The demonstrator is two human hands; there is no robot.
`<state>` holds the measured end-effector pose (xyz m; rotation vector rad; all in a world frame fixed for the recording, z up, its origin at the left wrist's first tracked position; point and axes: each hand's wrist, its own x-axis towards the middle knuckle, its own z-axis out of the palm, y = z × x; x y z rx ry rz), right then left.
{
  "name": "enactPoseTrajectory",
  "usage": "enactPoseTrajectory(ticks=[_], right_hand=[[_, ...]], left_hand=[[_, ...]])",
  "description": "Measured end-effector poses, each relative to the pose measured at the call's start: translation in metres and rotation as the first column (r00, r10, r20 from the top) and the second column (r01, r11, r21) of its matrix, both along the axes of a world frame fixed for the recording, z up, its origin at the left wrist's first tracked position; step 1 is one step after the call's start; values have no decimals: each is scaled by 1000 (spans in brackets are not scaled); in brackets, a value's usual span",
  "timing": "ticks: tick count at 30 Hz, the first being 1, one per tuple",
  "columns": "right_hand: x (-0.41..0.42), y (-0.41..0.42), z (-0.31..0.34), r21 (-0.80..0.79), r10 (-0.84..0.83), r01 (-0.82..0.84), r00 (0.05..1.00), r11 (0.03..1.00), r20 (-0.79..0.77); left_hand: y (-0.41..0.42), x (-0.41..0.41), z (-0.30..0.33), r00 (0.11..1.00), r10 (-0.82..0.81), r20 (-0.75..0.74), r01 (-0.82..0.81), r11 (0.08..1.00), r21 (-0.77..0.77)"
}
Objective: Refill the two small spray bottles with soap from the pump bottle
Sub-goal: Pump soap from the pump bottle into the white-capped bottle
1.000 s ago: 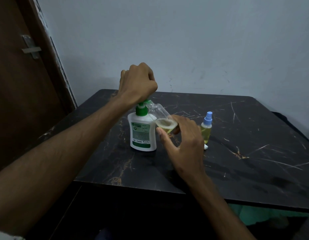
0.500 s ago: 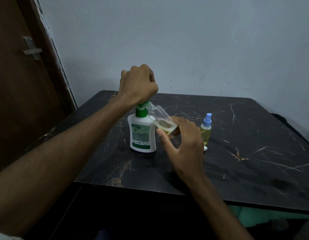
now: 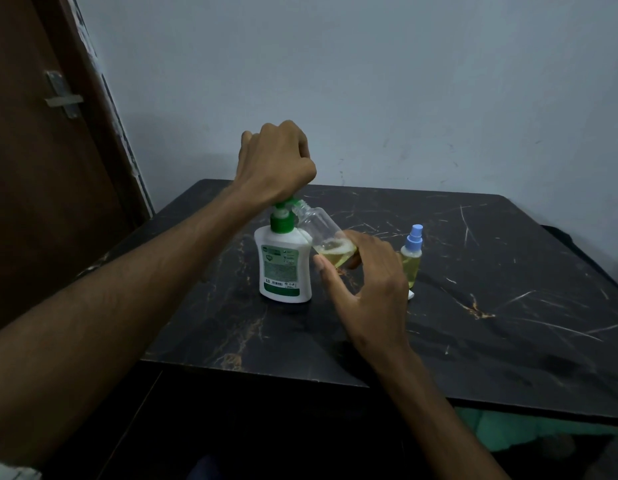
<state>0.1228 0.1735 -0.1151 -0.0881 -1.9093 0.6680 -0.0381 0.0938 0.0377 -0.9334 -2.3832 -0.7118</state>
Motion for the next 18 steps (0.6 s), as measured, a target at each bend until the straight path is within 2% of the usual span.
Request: enactPoseTrajectory(ticks=[18], right_hand=[[-1, 0, -1, 20, -9, 9, 1000, 1000, 26]], left_hand=[[-1, 2, -6, 1000, 0, 4, 0, 1000, 16]])
